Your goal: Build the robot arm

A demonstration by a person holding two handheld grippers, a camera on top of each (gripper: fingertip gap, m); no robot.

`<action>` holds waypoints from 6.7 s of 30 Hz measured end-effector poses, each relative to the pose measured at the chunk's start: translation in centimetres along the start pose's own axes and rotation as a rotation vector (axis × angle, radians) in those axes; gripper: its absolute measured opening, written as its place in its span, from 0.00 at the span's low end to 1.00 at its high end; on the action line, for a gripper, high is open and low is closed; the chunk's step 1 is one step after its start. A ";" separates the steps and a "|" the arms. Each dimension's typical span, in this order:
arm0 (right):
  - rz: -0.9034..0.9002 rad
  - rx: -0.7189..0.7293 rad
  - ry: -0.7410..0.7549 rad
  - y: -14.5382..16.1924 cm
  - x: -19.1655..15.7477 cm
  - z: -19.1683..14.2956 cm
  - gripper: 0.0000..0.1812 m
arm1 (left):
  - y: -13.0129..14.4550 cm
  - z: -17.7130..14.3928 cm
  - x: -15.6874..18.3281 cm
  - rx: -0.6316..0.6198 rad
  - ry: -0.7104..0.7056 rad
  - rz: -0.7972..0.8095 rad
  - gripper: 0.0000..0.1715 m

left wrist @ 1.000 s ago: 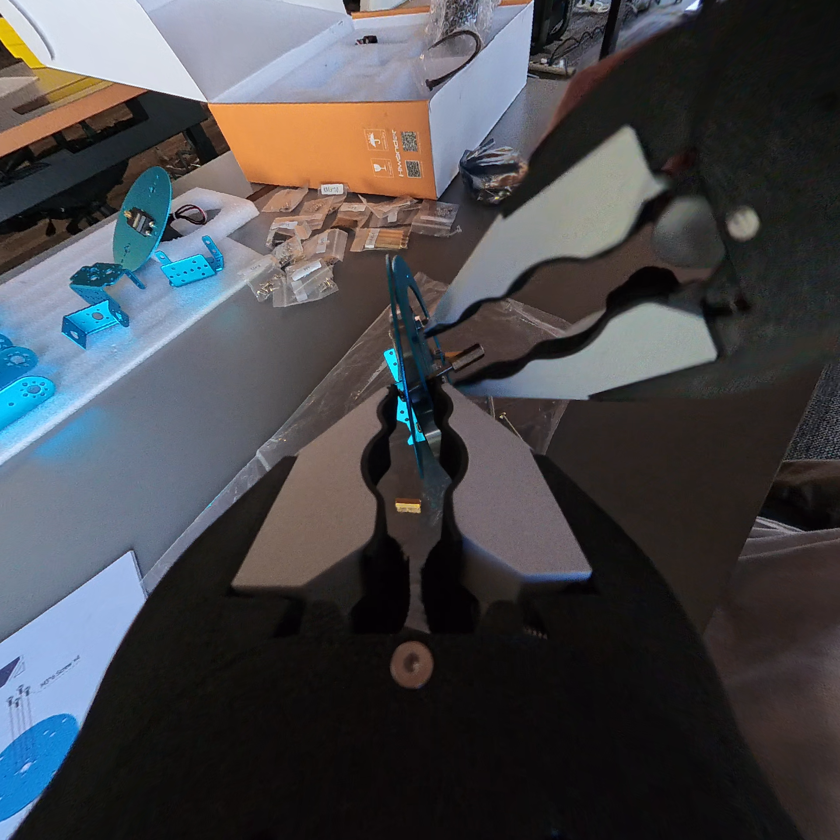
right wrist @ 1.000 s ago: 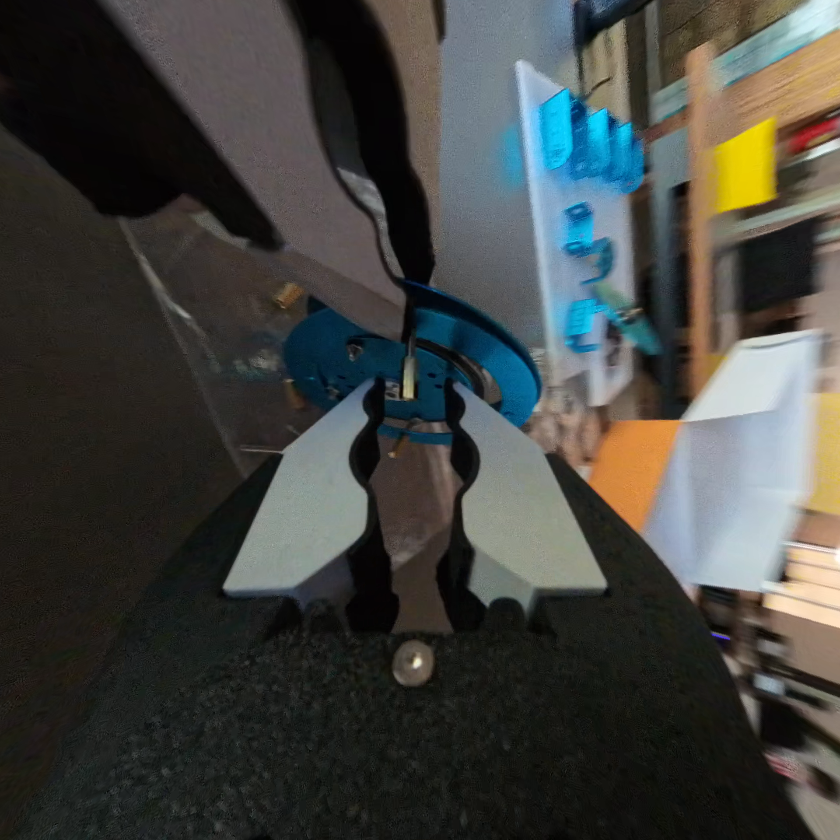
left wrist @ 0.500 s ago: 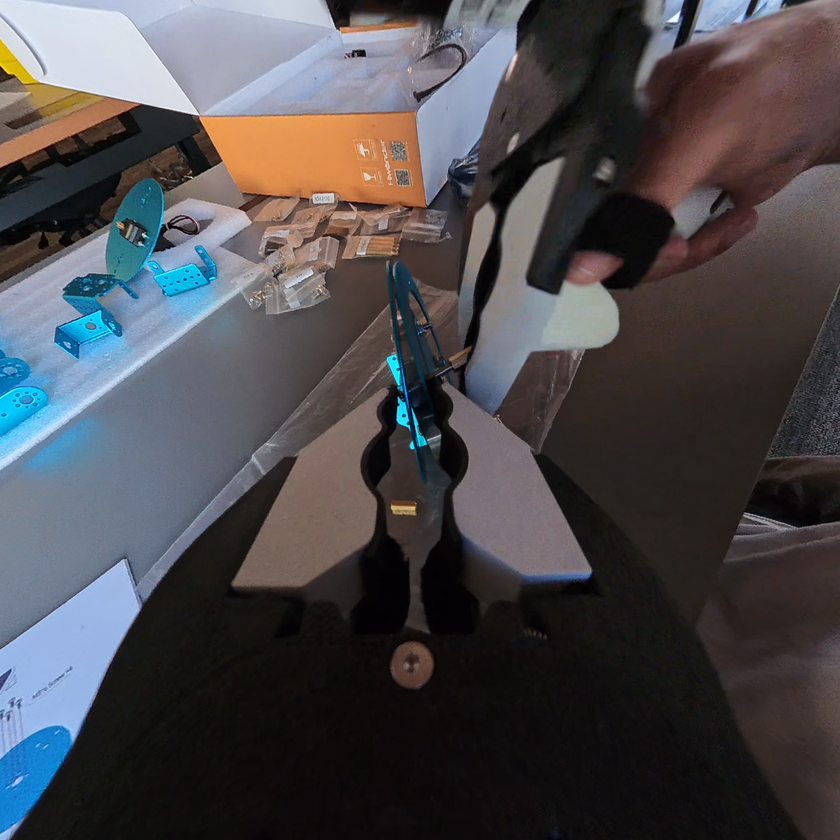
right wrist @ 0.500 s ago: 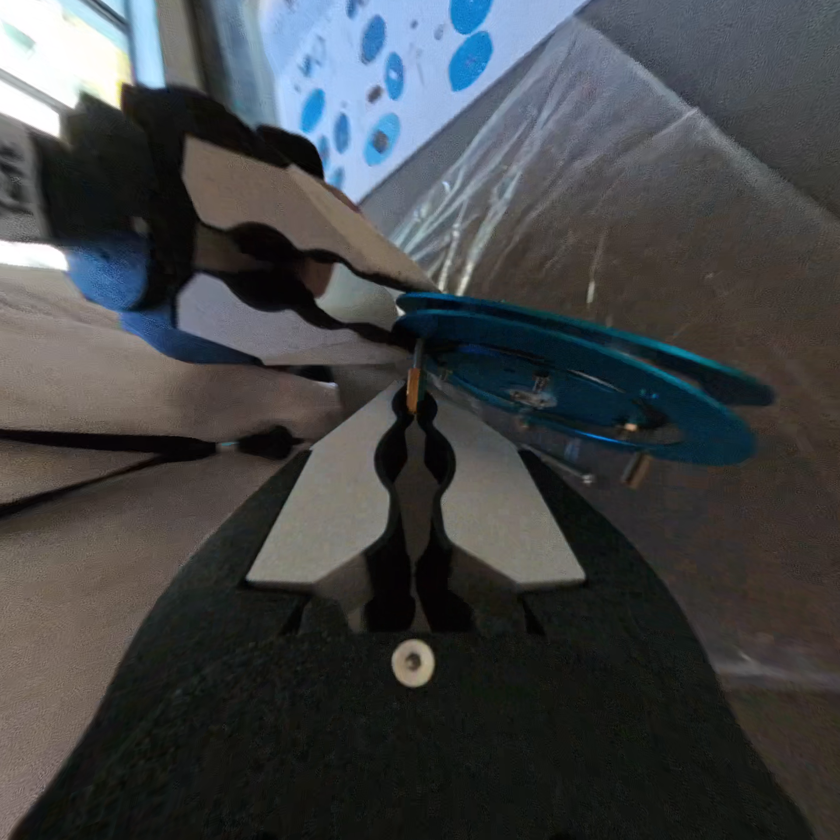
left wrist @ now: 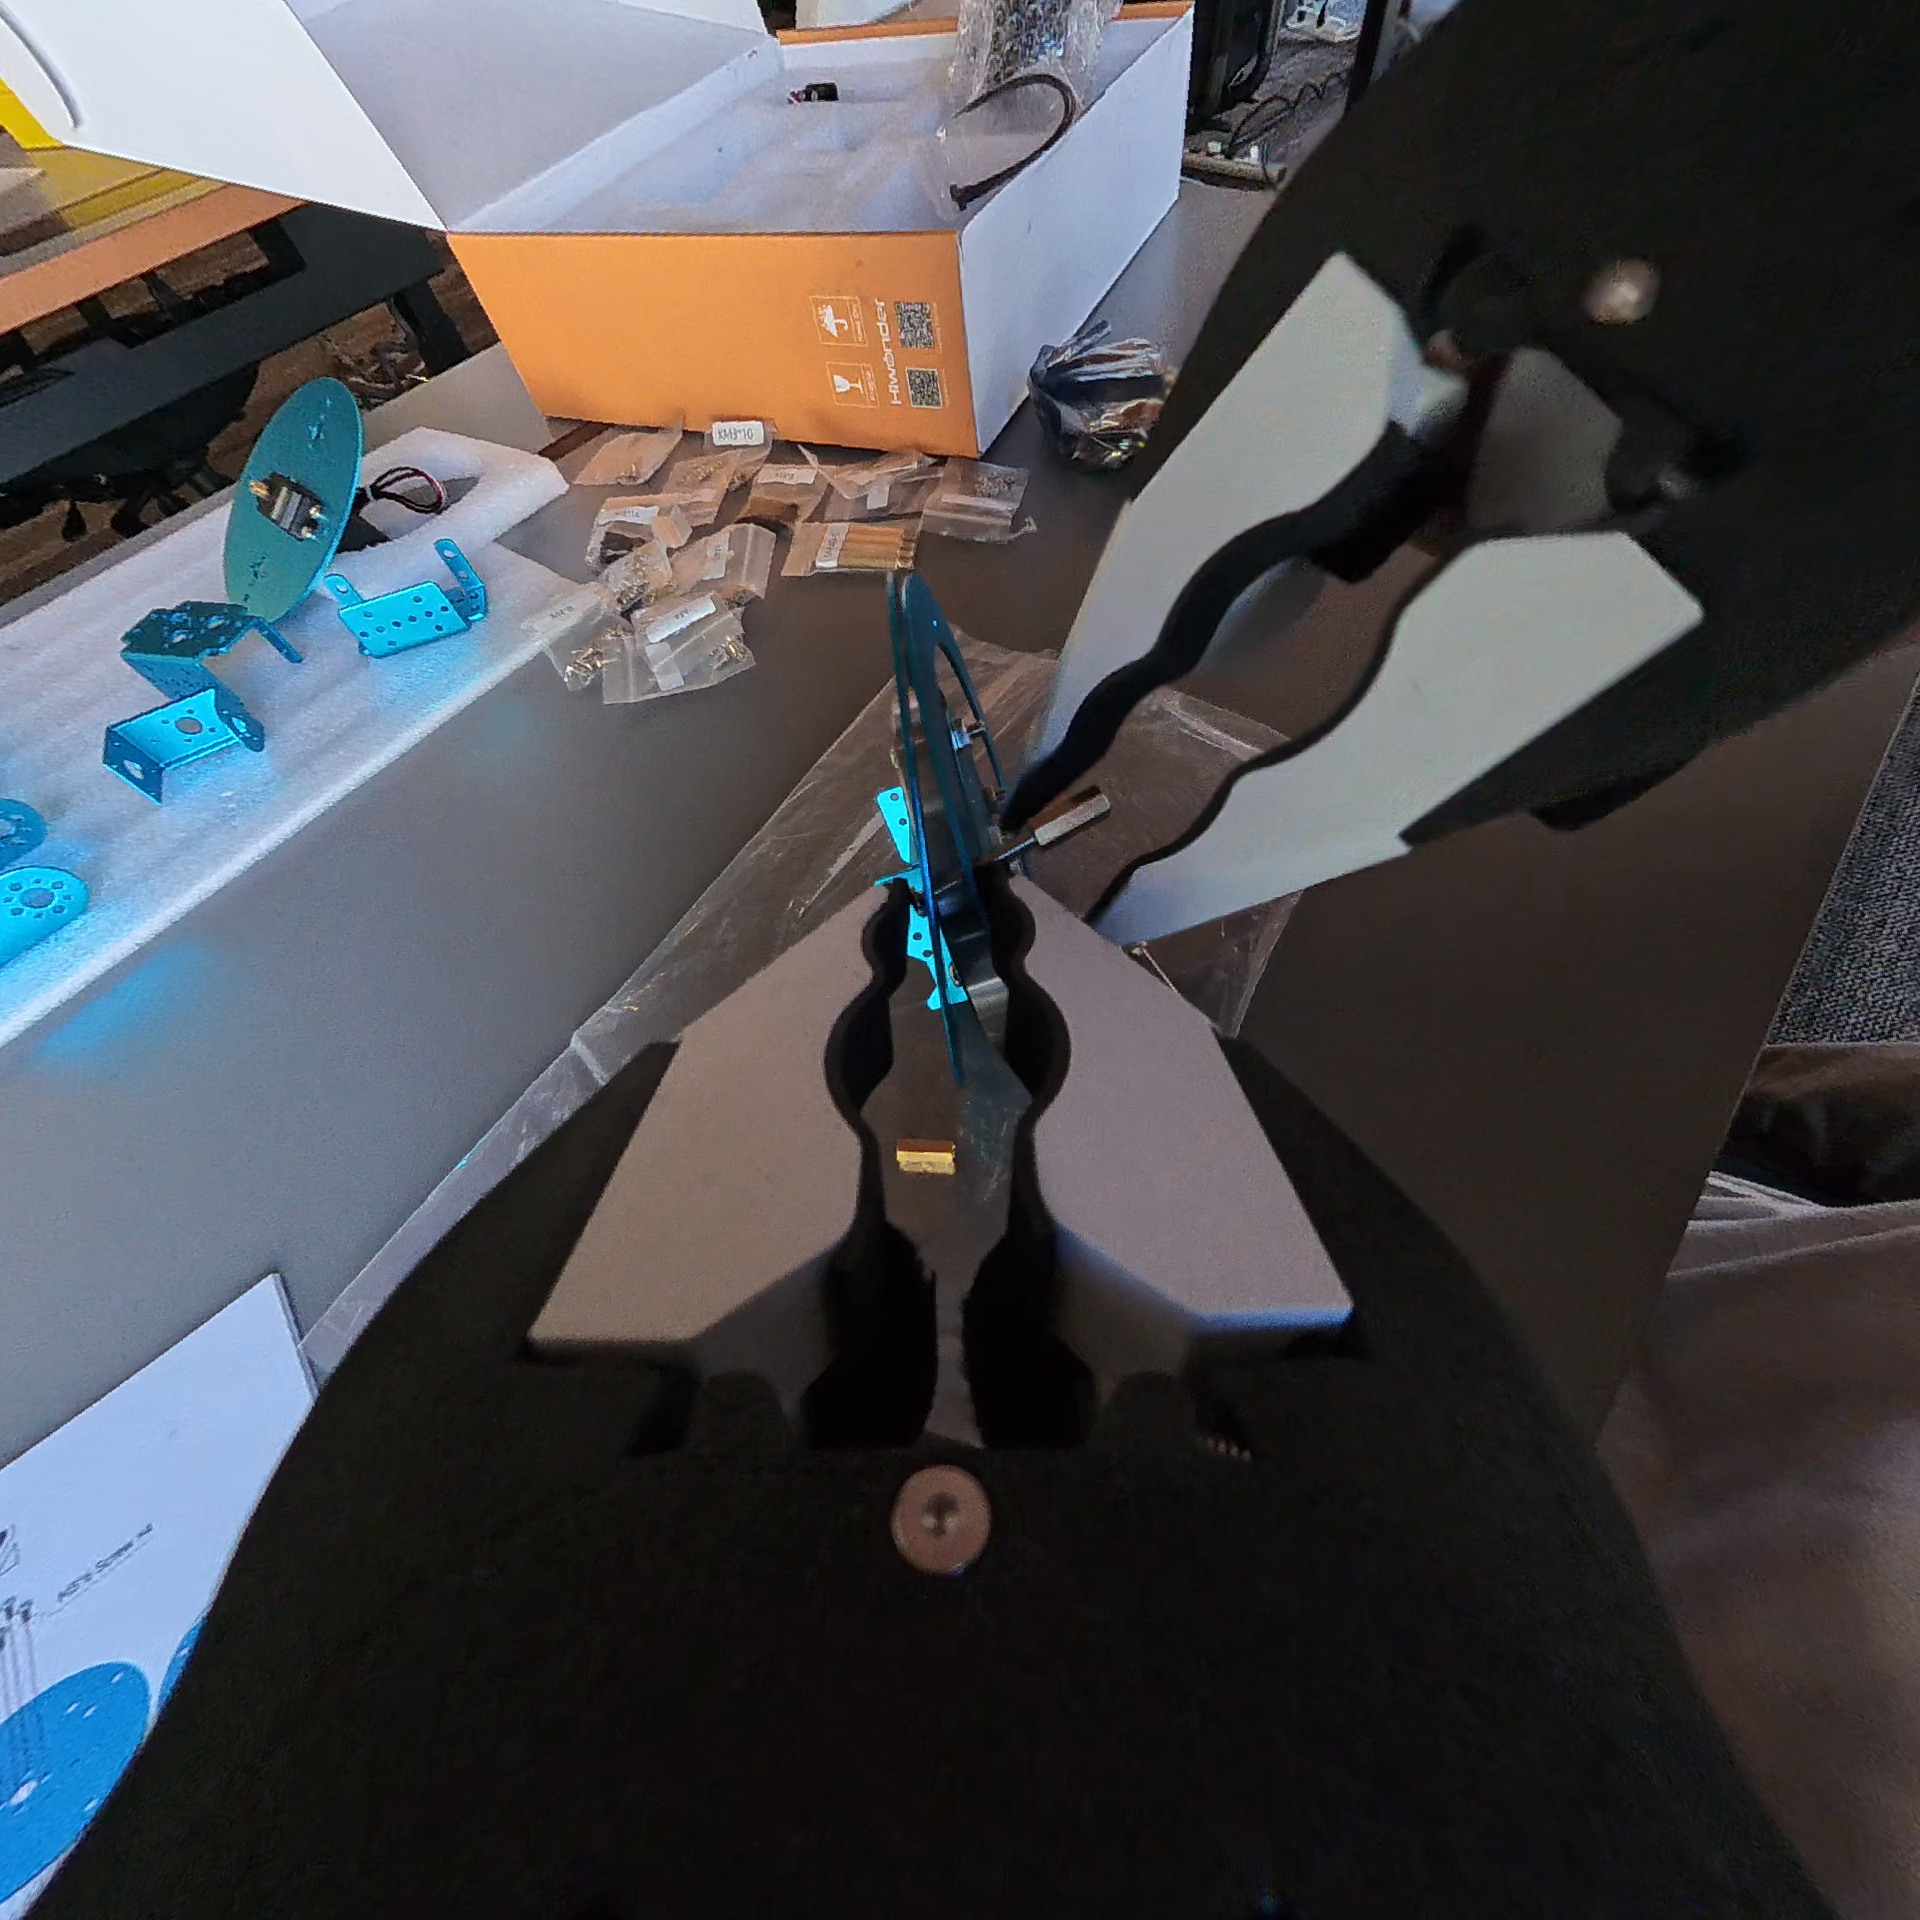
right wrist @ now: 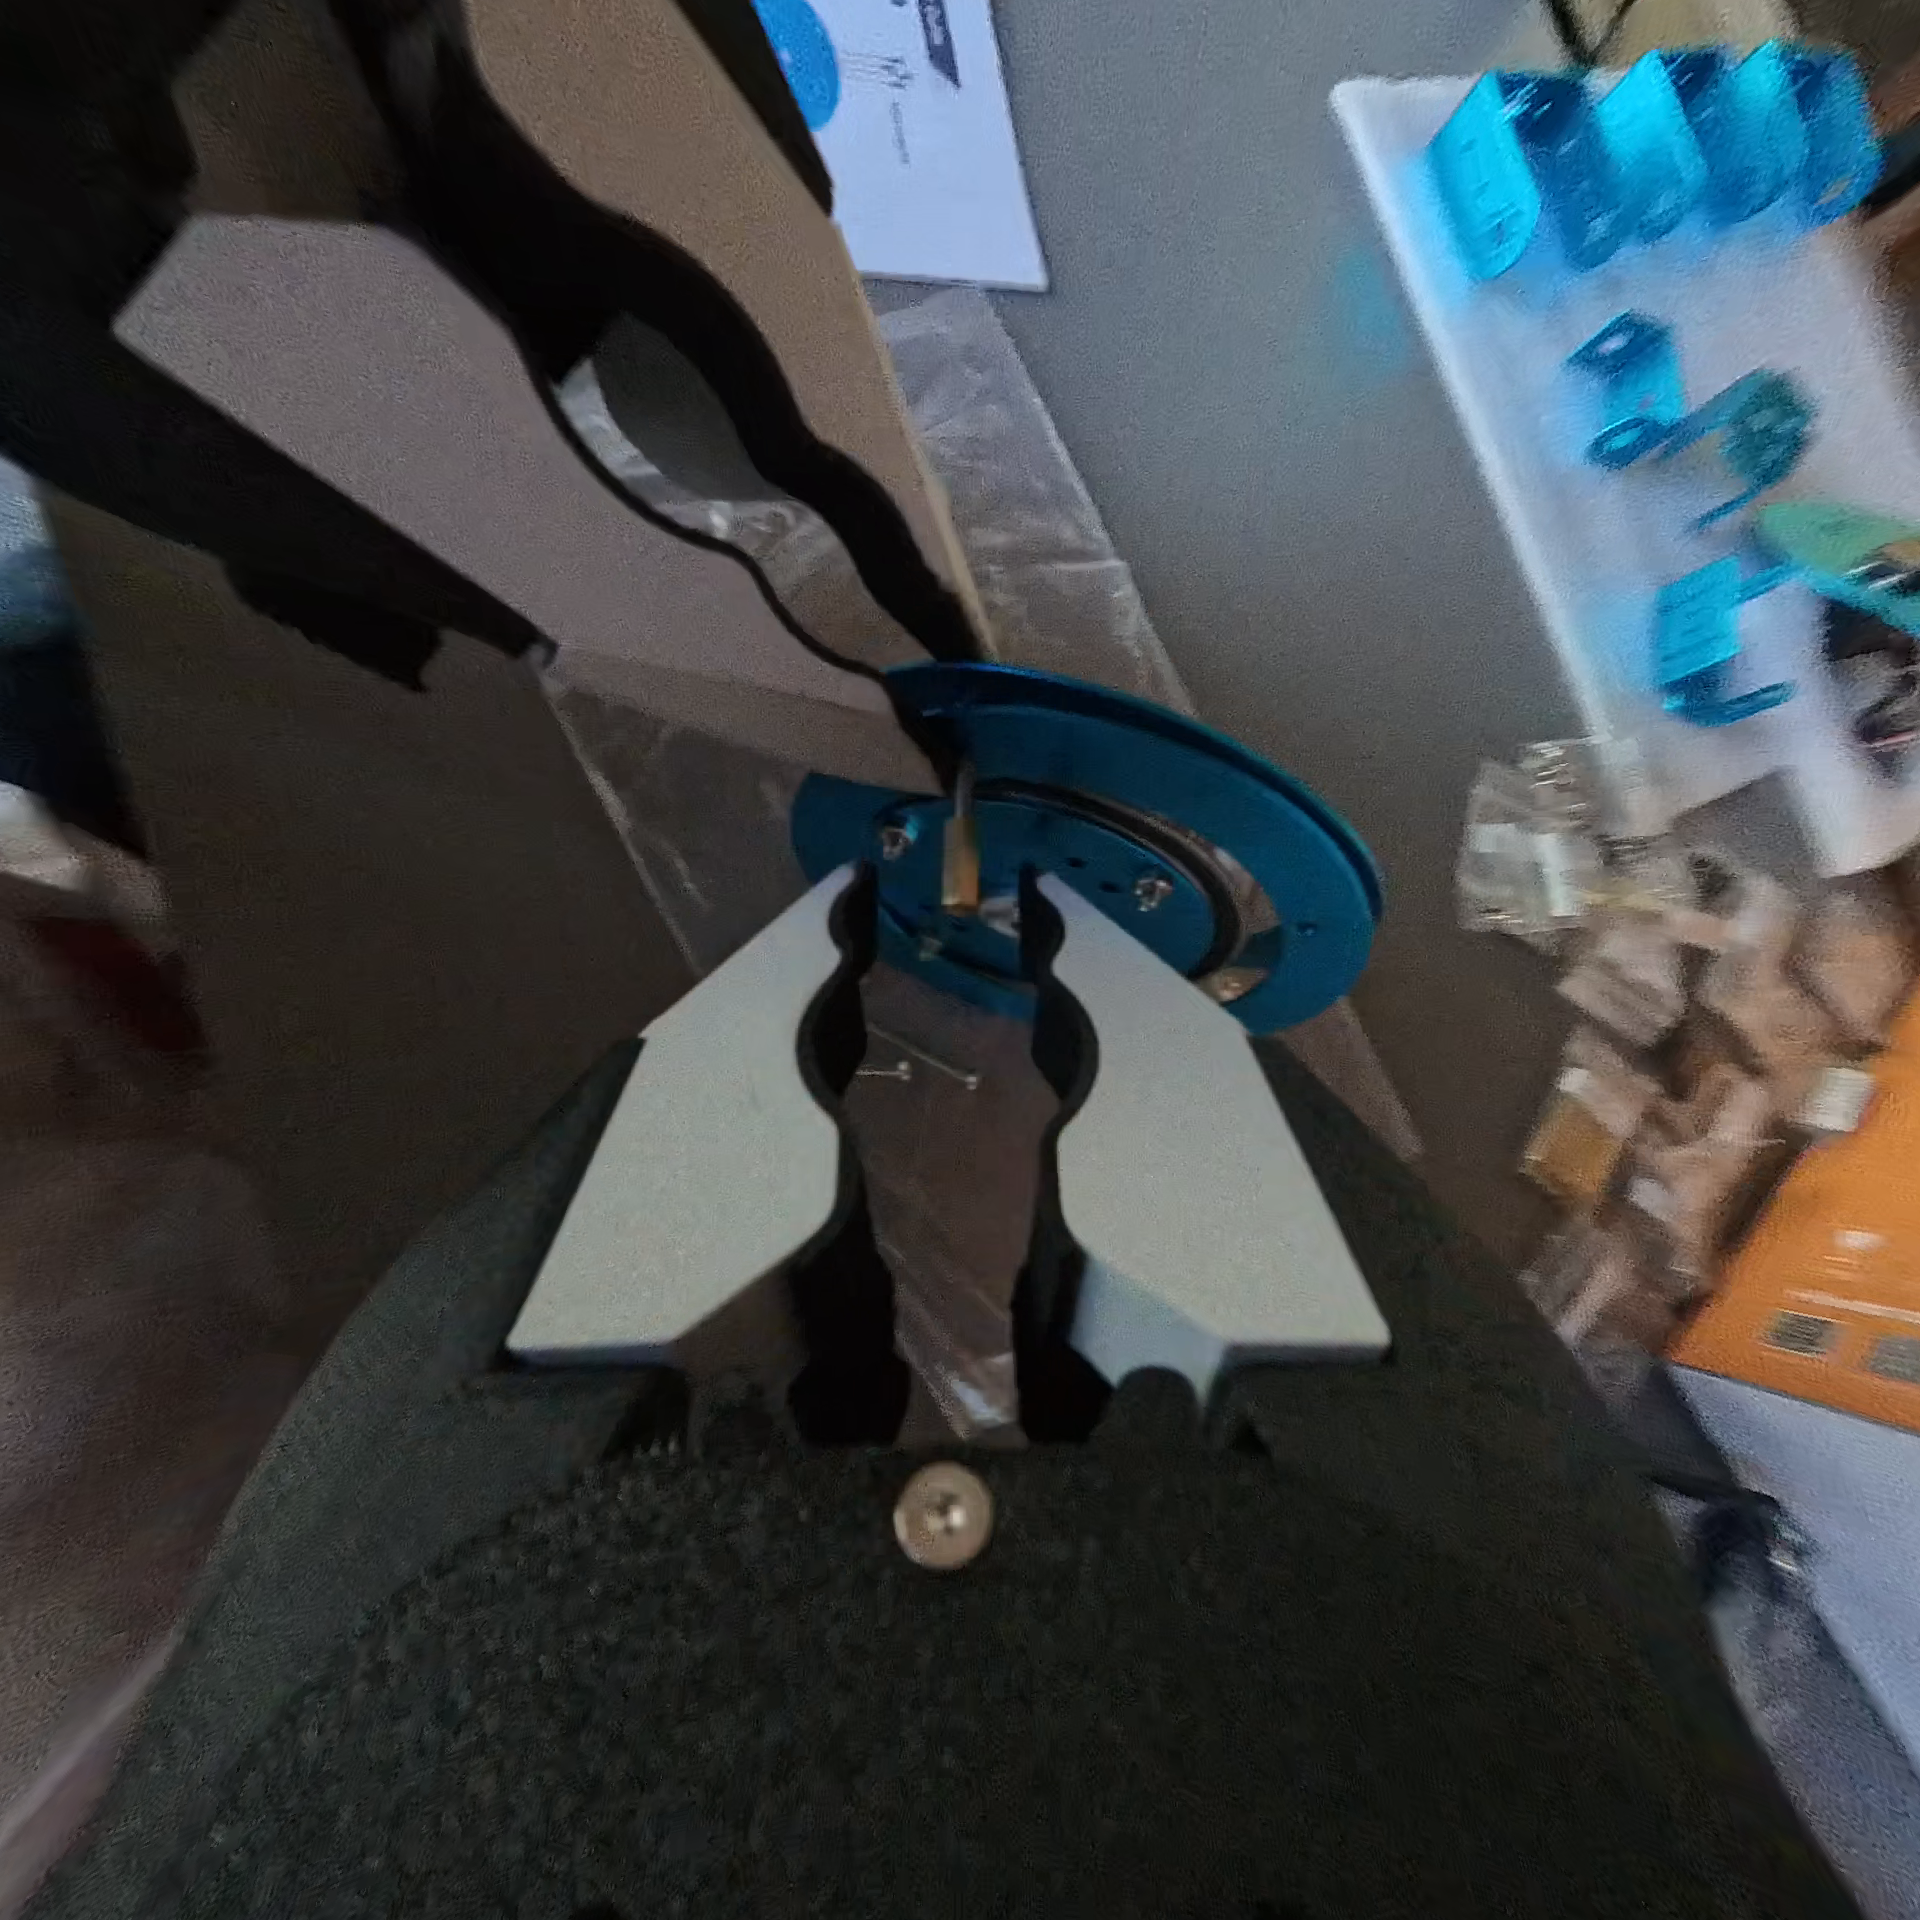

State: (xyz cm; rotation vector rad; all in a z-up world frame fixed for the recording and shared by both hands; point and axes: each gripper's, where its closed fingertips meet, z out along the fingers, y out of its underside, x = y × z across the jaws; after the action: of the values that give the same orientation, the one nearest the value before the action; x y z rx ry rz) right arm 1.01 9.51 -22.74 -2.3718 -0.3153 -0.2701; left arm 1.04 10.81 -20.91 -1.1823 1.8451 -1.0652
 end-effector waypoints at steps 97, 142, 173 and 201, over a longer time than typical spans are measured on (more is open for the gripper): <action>0.053 -0.255 -0.064 0.2 -1.1 0.6 0.01 | 0.9 -0.9 0.0 0.072 0.033 -0.077 0.08; 0.137 -0.175 -0.104 0.7 -1.9 0.4 0.17 | 0.5 -1.1 0.8 0.067 0.013 -0.053 0.06; 0.192 -0.115 -0.140 0.2 -3.0 -0.2 0.15 | 0.3 -1.1 1.5 0.074 0.036 -0.054 0.06; 0.918 -0.019 -0.723 -1.4 -3.6 -1.1 0.02 | 0.3 -1.0 1.3 0.082 0.048 -0.065 0.06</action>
State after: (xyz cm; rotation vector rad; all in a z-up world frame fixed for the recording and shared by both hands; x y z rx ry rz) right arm -2.98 9.22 -22.08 -2.2863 0.4654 1.0130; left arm -0.39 9.93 -20.93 -1.1853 1.7920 -1.2037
